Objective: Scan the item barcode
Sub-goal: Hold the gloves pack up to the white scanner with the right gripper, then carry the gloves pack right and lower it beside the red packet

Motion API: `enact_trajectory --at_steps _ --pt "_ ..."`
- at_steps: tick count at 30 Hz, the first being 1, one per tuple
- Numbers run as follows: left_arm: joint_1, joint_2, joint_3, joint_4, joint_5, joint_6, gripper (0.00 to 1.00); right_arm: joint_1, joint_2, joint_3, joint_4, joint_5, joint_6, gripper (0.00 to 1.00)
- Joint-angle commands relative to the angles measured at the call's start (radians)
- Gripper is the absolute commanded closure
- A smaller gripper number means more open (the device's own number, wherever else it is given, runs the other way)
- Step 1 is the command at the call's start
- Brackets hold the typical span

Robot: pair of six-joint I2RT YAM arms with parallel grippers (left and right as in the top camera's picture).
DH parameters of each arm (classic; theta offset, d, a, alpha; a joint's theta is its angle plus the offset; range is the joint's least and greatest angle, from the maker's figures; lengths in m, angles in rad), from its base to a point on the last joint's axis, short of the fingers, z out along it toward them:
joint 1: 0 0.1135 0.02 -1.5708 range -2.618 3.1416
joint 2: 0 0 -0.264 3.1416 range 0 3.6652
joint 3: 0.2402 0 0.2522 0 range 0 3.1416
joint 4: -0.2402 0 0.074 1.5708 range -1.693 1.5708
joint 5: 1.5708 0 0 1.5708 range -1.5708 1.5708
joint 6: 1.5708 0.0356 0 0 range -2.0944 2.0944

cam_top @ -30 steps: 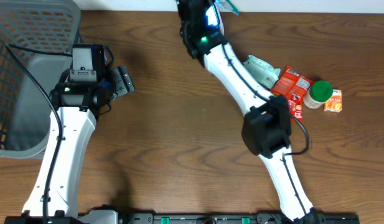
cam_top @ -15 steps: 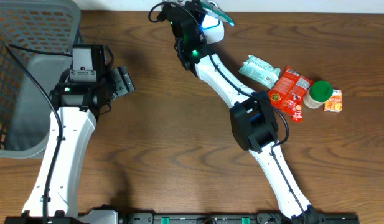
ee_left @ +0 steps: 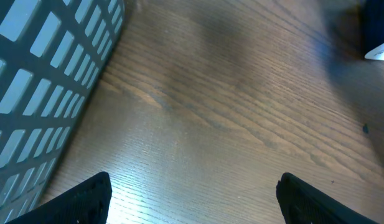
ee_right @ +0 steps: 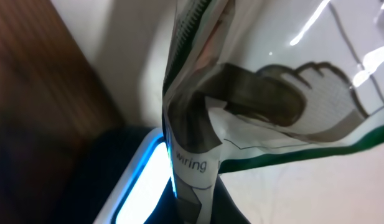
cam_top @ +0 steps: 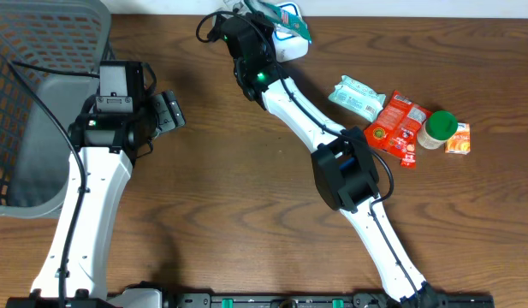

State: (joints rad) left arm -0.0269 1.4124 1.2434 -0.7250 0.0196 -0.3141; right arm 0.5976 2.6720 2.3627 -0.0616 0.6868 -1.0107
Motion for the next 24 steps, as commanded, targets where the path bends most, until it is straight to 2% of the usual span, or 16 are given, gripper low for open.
enact_trajectory --at_steps 1,15,21,24 --pt "0.005 0.000 0.010 0.000 -0.010 0.002 0.14 0.003 -0.002 0.012 -0.019 -0.012 0.127 0.99" --pt "0.005 0.000 0.010 0.000 -0.010 0.003 0.14 -0.006 -0.002 0.012 -0.032 -0.012 0.214 0.99" --pt "0.005 0.000 0.010 0.000 -0.010 0.003 0.14 -0.031 -0.032 0.012 -0.023 -0.018 0.359 0.99" --pt "0.005 0.000 0.010 0.000 -0.010 0.002 0.14 -0.045 -0.068 0.012 -0.037 -0.019 0.375 0.99"
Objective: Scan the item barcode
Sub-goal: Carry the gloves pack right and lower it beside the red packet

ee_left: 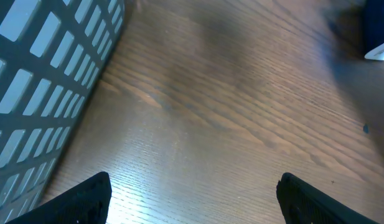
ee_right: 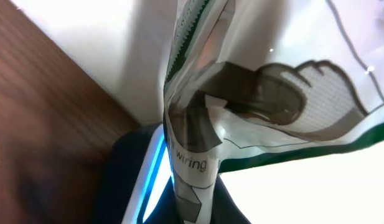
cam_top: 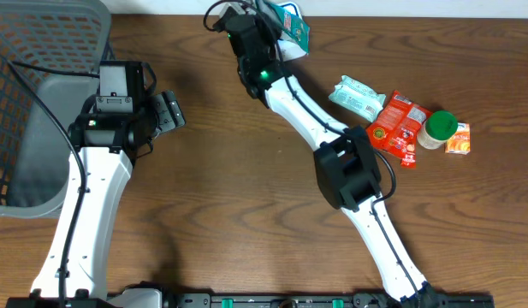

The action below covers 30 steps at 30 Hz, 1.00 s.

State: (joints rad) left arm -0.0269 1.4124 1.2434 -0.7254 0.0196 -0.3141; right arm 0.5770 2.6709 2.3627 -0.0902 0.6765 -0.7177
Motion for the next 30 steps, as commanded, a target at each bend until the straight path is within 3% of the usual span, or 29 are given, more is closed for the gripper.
enact_trajectory --at_steps 1,8,16,21,25,30 --pt "0.005 0.000 0.010 0.001 -0.010 0.002 0.14 -0.028 -0.082 0.012 -0.019 -0.009 0.095 0.99" --pt "0.005 0.000 0.010 0.001 -0.010 0.002 0.14 -0.052 -0.287 0.012 -0.272 -0.124 0.327 0.99" --pt "0.005 0.000 0.010 0.001 -0.010 0.002 0.14 -0.134 -0.591 0.012 -0.855 -0.500 0.632 0.99" --pt "0.005 0.000 0.010 0.001 -0.010 0.002 0.14 -0.221 -0.650 0.012 -1.192 -0.764 0.684 0.99" --pt "0.005 0.000 0.010 0.001 -0.010 0.002 0.14 -0.287 -0.623 0.005 -1.418 -0.860 0.684 0.99" --pt "0.005 0.000 0.010 0.001 -0.010 0.002 0.14 -0.327 -0.599 -0.132 -1.472 -0.873 0.684 0.99"
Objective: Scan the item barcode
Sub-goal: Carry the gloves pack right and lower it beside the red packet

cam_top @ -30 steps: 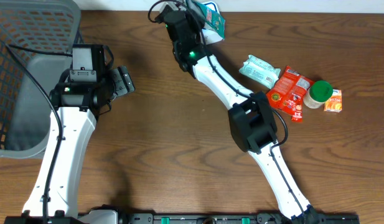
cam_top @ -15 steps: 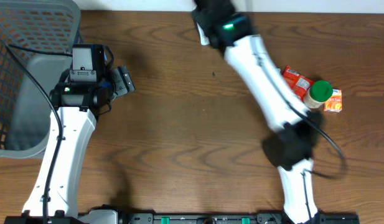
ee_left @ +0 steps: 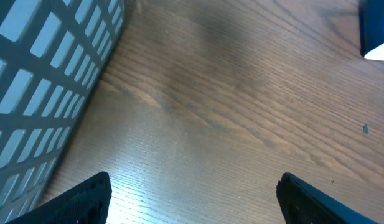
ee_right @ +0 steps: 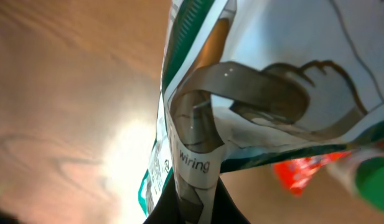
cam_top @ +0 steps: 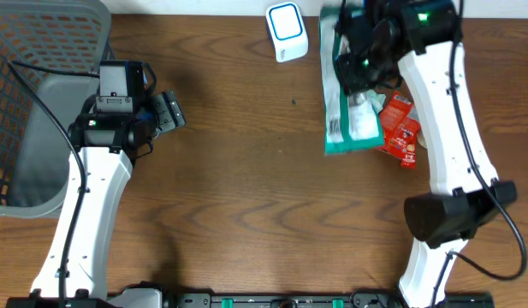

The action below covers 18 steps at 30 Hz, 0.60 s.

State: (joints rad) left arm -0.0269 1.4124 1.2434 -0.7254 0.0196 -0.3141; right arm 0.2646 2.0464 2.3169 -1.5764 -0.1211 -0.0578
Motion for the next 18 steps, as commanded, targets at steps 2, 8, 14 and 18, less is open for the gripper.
enact_trajectory --at_steps 2,8,14,18 --pt "0.005 0.000 0.010 0.001 -0.010 0.003 0.14 -0.017 0.026 -0.165 0.058 -0.075 0.029 0.99" --pt "0.005 0.000 0.010 0.001 -0.010 0.002 0.14 -0.021 0.026 -0.401 0.230 -0.059 0.036 0.99" --pt "0.005 0.000 0.010 0.001 -0.010 0.002 0.14 -0.035 0.026 -0.542 0.386 0.020 0.064 0.99" --pt "0.005 0.000 0.010 0.001 -0.010 0.002 0.14 -0.041 0.026 -0.561 0.408 0.019 0.064 0.78"
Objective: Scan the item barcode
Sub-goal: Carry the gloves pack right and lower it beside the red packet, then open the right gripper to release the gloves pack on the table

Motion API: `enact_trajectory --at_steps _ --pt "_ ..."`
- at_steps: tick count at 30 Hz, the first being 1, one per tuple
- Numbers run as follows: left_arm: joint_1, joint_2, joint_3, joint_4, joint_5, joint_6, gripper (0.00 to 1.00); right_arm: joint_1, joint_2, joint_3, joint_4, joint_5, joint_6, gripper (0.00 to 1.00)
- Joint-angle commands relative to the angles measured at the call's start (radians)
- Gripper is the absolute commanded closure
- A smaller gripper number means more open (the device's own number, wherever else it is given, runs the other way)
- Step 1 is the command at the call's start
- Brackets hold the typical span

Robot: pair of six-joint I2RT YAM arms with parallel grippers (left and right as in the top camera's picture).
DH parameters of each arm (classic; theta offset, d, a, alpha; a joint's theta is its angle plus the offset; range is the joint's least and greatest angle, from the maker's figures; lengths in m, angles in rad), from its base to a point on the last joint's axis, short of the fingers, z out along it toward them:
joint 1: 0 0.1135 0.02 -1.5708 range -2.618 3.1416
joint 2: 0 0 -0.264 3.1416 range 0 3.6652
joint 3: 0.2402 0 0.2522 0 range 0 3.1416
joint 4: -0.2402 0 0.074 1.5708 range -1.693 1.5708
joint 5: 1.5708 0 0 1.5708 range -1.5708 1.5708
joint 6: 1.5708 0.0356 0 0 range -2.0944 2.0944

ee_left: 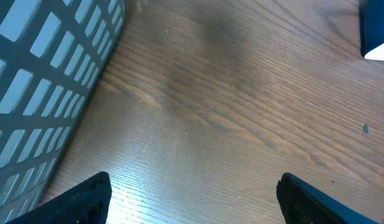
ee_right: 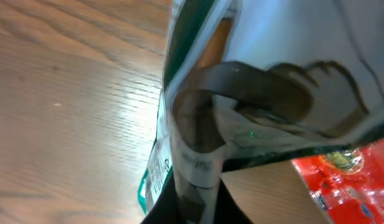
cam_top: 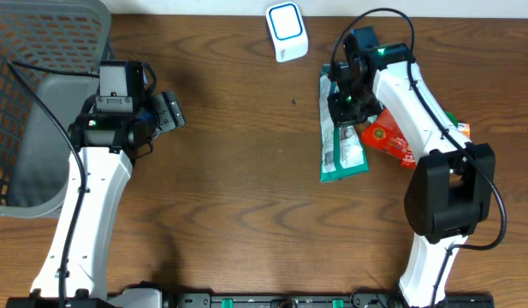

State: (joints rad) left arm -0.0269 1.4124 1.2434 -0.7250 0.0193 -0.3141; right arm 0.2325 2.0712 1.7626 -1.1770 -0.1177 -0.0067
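The green-and-white packet (cam_top: 341,145) lies lengthwise beside the pile at the right, and my right gripper (cam_top: 346,96) is shut on its upper part. In the right wrist view the packet (ee_right: 198,124) is pinched between the fingers, its printed label end hanging down toward the wood. The white scanner with a blue face (cam_top: 287,20) stands at the table's far edge, left of that gripper; its corner (ee_left: 375,34) shows in the left wrist view. My left gripper (cam_top: 167,111) hangs open over bare wood, with nothing between its fingers (ee_left: 86,199).
A grey mesh basket (cam_top: 41,103) fills the far left, and its wall (ee_left: 42,81) is close to the left gripper. A red packet (cam_top: 390,137) lies right of the held packet, with an orange carton (cam_top: 463,130) partly hidden behind the right arm.
My right gripper, still shut on the packet, has come down and a little nearer the front. The packet's lower end now reaches the wood left of the red packet. The left arm has not moved.
The right gripper first held the packet over the scanner at the far edge, blue light showing beside it, and stayed there at the second moment. Then it was off to the right, above the pile of items. Now it is lower, beside the red packet.
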Motion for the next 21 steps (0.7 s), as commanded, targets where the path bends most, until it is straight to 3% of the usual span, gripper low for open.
enact_trajectory --at_steps 1,6,13,15,21 --pt "0.005 0.000 0.010 0.000 -0.009 0.002 0.14 -0.011 0.001 -0.007 0.008 0.016 0.013 0.56" --pt "0.005 0.000 0.010 0.000 -0.009 0.002 0.14 -0.022 0.001 0.002 0.009 0.016 0.014 0.24" --pt "0.005 0.000 0.010 0.000 -0.009 0.002 0.14 -0.037 -0.001 0.134 -0.058 0.016 0.013 0.12" --pt "0.005 0.000 0.010 0.000 -0.009 0.002 0.14 -0.039 -0.001 0.159 -0.061 0.016 0.013 0.01" --pt "0.005 0.000 0.010 0.000 -0.009 0.002 0.14 -0.042 -0.001 0.164 -0.058 0.016 0.013 0.01"
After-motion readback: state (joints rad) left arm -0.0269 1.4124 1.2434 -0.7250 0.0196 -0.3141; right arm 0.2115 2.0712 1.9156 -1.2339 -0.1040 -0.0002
